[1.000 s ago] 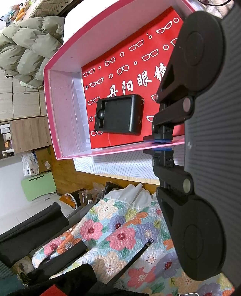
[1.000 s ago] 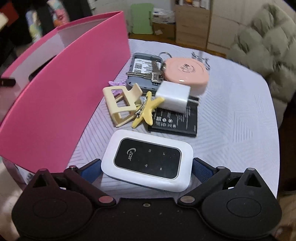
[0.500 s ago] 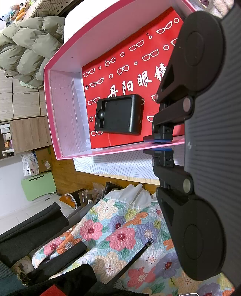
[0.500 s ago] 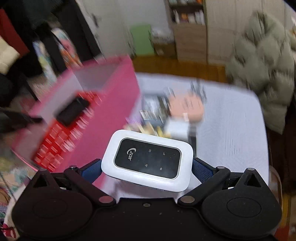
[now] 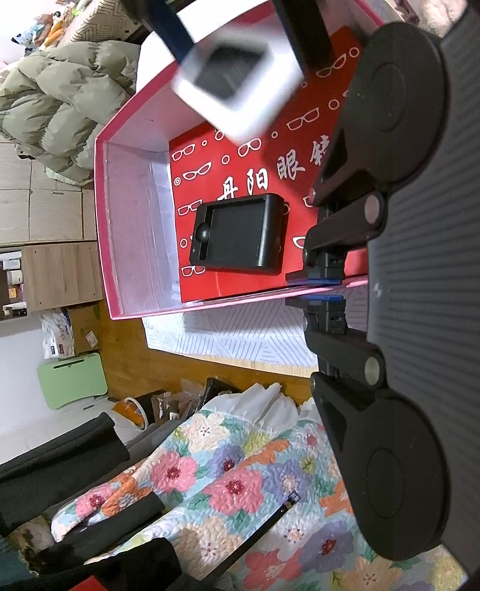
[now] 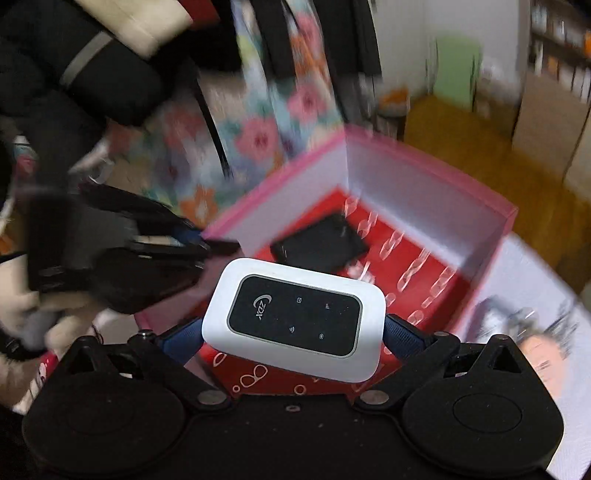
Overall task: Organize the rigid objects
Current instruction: 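Carry the white router into the pink box and release it beside the phone case, then grasp the cream hair clip with the right tool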
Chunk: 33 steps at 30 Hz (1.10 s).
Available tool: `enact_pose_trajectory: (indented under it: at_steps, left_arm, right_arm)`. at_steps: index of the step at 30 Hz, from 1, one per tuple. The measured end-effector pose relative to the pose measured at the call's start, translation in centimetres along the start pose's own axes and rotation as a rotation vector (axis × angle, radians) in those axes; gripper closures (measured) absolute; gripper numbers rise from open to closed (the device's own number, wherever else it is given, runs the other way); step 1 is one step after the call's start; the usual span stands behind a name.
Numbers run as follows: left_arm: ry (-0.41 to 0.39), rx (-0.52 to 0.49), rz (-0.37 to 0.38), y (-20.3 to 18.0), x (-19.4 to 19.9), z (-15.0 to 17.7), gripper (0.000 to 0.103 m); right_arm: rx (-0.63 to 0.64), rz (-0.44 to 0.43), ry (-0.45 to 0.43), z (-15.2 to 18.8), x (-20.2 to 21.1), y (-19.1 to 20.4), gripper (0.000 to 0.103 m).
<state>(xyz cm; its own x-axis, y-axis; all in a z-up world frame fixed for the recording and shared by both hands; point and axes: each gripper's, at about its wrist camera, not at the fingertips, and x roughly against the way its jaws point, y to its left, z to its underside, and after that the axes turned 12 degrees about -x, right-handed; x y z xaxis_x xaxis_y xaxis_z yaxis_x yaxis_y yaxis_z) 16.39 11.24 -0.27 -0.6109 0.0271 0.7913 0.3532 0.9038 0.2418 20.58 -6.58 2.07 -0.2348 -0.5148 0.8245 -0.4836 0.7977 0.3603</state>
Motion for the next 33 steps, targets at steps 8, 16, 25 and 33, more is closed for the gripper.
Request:
enact_pose_trajectory:
  at_steps: [8,16,25,33]
  left_arm:
    - [-0.014,-0.015,-0.003,-0.1,0.1,0.1,0.099]
    - [-0.012,-0.027,-0.006,-0.2,0.1,0.1,0.099]
    - [-0.017,-0.029,-0.012,-0.3,0.1,0.2,0.099]
    - [-0.016,-0.025,-0.011,-0.2,0.2,0.3,0.099]
  right_arm:
    - [-0.298,-0.132,0.13,-1.8,-7.3,-2.6,0.0]
    - [-0.543,-0.203,0.188,-1.0,-8.5,-4.7,0.0]
    - [-0.44,-0.235,0.133,-0.5,-3.5,-2.7,0.0]
    - [-0.405,-0.192,0.093,0.0,-3.7,-3.5,0.022]
